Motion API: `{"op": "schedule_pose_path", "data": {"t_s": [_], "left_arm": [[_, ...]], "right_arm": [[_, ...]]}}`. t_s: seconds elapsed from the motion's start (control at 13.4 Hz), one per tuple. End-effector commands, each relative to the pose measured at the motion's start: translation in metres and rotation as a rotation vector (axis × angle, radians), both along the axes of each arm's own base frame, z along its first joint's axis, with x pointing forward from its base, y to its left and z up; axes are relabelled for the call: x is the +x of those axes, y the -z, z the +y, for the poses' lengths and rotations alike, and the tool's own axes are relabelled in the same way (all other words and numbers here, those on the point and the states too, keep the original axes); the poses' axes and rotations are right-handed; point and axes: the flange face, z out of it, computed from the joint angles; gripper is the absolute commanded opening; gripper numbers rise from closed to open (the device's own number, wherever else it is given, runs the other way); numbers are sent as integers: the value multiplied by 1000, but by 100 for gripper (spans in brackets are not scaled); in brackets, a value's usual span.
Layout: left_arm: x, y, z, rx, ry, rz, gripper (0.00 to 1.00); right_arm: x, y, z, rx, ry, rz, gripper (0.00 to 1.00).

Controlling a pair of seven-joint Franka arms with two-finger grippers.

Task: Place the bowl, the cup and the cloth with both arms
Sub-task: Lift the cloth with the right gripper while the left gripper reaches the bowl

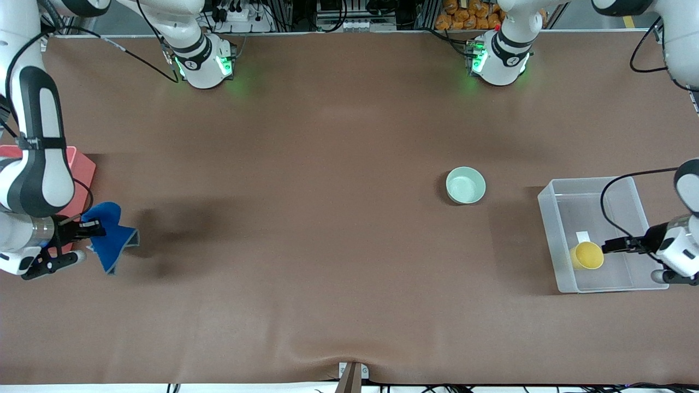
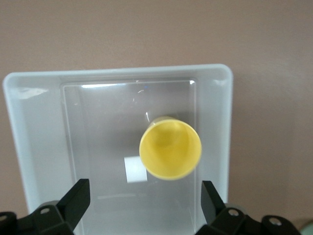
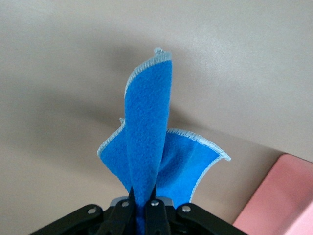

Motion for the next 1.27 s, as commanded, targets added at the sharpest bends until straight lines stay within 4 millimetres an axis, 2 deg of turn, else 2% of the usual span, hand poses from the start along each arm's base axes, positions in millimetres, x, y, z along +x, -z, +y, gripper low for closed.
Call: {"op": "schedule_pose_path", "data": {"t_s": [0.0,0.07,0.22,0.45,0.6,0.75,0.82,0.97,1.04,1.19], "left_arm": [[-8,-29,-39,-47,-15,28,99],[-10,-34,-59,-59,-40,49,94],[-11,-44,-106,-77,-28,68,94],[-29,-44,-150,-76,-12,101,93],[-41,-31,-172,-61,-21,122,92],[-57,-9,-201,-46,-36,136,91],[-66,-4,-212,-37,-47,125,91],[-95,13,-225,-15,-38,117,90],[-106,24,-233,-15,-33,107,90],[-124,46,-251,-13,-55,111,89]], "right_arm": [[-18,-59,6,-32,13,-8,0],[-27,-77,6,-32,18,8,0],[-47,-127,1,-38,34,-6,0],[-79,-179,-23,-36,91,-23,0],[-94,-206,-30,-44,103,-43,0],[-108,-210,-60,-38,127,-34,0],[-114,-211,-76,-21,102,-29,0],[-126,-213,-107,-11,59,-30,0],[-132,-218,-122,-7,31,-41,0],[-145,-216,-153,13,-20,-39,0]]}}
